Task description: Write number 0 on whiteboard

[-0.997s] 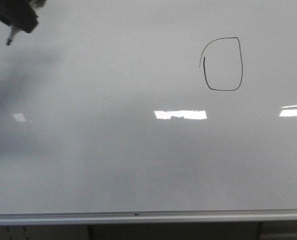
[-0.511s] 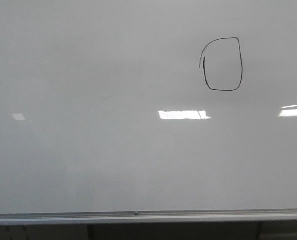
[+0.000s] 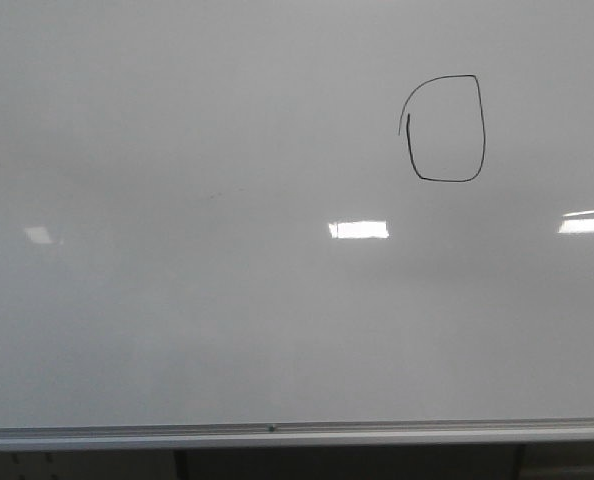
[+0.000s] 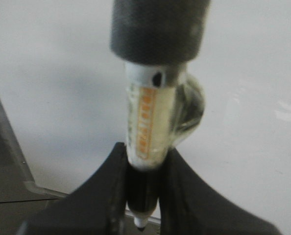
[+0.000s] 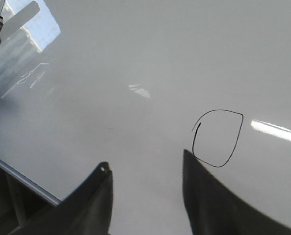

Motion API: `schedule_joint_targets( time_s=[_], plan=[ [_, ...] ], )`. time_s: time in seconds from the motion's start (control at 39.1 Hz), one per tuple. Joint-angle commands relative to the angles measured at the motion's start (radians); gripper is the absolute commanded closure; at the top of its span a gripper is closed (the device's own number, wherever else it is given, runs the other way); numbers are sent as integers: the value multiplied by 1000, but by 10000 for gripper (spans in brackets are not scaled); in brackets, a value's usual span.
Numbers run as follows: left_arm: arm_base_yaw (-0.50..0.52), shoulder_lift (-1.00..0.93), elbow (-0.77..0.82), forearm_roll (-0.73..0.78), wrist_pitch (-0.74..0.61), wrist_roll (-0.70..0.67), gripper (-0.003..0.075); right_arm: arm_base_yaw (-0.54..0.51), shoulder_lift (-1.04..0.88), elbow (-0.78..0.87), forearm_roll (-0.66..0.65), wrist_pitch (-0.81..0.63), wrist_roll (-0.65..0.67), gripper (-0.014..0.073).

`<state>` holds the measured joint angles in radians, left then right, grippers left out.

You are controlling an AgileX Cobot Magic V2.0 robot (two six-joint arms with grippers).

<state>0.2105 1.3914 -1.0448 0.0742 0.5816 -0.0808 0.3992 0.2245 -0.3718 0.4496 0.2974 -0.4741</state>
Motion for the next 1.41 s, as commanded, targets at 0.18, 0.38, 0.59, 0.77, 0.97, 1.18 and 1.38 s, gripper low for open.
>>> schedule_joint_targets(
  time_s=[0.18, 0.38, 0.59, 0.77, 0.97, 1.18, 1.38],
  plan=[
    [-29, 124, -149, -53, -35, -10, 739, -1, 8, -26, 14, -75, -6, 239],
    [-59, 200, -219, -53, -28, -10, 738, -1, 8, -26, 14, -74, -6, 239],
    [-69, 239, -260, -53, -3, -10, 738, -1, 8, -26, 14, -70, -6, 239],
    [-79, 242, -261, -43, -18, -10, 737, -1, 8, -26, 14, -69, -6, 239],
    [-94, 242, -261, -41, -39, -10, 608, -1, 8, -26, 14, -69, -6, 239],
    [-94, 242, -261, -41, -39, -10, 370, -1, 8, -26, 14, -68, -6, 239],
    [-94, 242, -261, -30, -35, -10, 313, -1, 8, -26, 14, -67, -6, 239]
  ],
)
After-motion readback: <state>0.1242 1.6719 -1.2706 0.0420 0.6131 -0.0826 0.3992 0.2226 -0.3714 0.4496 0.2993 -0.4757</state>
